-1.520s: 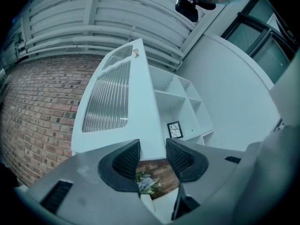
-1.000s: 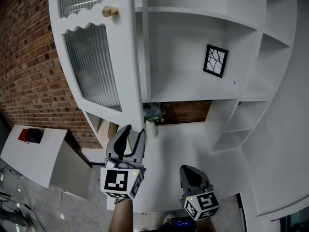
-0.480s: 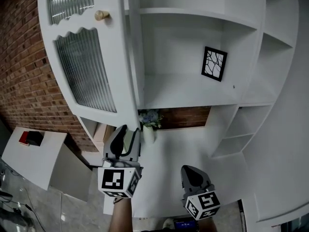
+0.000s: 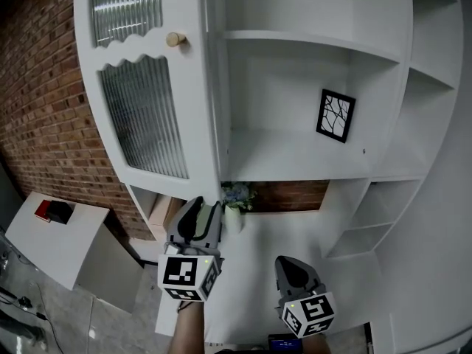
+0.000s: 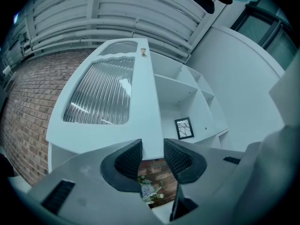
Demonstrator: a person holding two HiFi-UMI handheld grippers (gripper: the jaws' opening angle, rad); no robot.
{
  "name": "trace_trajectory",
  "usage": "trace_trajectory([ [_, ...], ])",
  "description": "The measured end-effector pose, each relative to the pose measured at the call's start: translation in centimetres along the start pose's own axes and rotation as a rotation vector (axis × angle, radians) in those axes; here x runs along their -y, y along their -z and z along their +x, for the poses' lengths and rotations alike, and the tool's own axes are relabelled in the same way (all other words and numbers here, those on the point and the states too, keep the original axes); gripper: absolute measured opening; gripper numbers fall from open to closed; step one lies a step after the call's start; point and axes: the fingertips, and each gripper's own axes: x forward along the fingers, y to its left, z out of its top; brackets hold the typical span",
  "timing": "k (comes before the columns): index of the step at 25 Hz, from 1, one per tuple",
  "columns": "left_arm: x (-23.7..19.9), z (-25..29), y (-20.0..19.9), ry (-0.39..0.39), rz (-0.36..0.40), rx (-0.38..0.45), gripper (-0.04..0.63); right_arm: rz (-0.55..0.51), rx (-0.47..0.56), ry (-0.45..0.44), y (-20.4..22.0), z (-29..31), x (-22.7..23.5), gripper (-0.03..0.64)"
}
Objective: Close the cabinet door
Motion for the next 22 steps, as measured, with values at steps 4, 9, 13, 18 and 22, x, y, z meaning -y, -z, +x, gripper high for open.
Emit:
trace_trajectory([
  [4, -0.3, 1.4, 0.4, -0.019, 0.002, 0.001, 0.136, -0.006, 0.007, -0.005, -0.3, 1.1, 1.2, 0.002],
  [9, -1.2, 2.2, 0.5, -0.042, -0.021, 0.010, 0.073, -0.004, 0.008, -0.013, -0.4, 2.2, 2.1, 0.002],
  [13, -1.6, 2.9, 0.8, -0.052, -0.007, 0.015, 0.061, -0.001, 0.011, -0.022, -0.3, 3.4, 2.5, 0.002],
  [18, -2.1, 3.5, 0.9, -0.067, 0.004, 0.018, 0.050, 0.007, 0.005, -0.036, -0.2, 4.5, 2.7, 0.002],
  [22, -2.6, 3.9, 1.0, -0.079, 0.008, 0.017, 0.044, 0.015, -0.001, -0.034, 0.2, 4.7, 2.8, 0.002],
])
